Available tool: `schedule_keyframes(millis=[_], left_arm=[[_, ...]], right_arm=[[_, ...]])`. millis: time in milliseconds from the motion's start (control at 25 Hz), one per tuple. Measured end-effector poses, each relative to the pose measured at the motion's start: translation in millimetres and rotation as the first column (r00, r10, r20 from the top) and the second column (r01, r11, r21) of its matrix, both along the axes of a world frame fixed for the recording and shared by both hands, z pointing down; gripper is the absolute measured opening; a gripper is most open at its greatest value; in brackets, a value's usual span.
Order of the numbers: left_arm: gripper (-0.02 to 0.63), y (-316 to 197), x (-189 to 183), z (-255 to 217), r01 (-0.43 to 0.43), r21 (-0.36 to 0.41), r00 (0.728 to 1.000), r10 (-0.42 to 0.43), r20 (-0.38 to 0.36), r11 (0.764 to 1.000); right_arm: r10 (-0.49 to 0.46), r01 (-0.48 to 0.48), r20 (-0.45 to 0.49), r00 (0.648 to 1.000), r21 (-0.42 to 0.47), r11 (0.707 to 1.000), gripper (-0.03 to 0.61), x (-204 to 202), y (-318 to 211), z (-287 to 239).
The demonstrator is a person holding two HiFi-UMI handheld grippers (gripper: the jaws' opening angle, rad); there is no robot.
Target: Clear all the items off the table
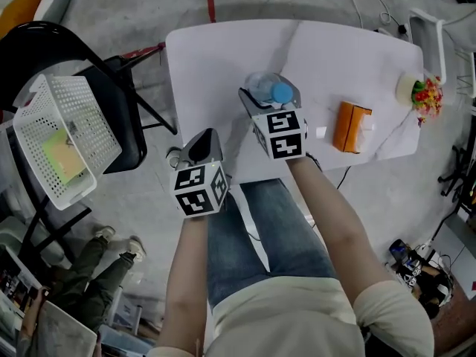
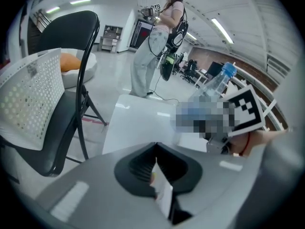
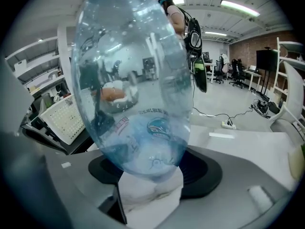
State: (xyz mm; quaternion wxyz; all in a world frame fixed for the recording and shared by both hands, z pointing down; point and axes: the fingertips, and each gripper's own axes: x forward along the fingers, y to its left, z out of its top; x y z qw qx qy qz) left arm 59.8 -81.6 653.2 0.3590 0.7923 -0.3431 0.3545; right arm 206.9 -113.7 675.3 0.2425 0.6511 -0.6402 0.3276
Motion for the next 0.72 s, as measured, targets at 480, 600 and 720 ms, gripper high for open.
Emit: schedule_keyframes(millis=[480, 600, 720], left_arm=[[0.009, -8, -38, -23, 0.013, 0.019, 1.0, -0.013, -0.015, 1.0], [0.009, -9, -47, -32, 0.012, 0.021, 1.0, -0.011, -0.019, 1.0], [0.009, -10, -57, -42, 0.014, 0.022, 1.0, -0.014, -0.019, 1.0]], right_arm=[[-0.008, 0.008, 0.002, 1.0, 0.006, 1.0, 0.334, -39, 2, -29], [-0.017, 0.017, -0.003, 1.0, 0.007, 1.0, 0.333, -52, 2, -41], [-0.027, 0.027, -0.004, 1.0, 0.007, 1.0, 0.333, -62, 1, -54]])
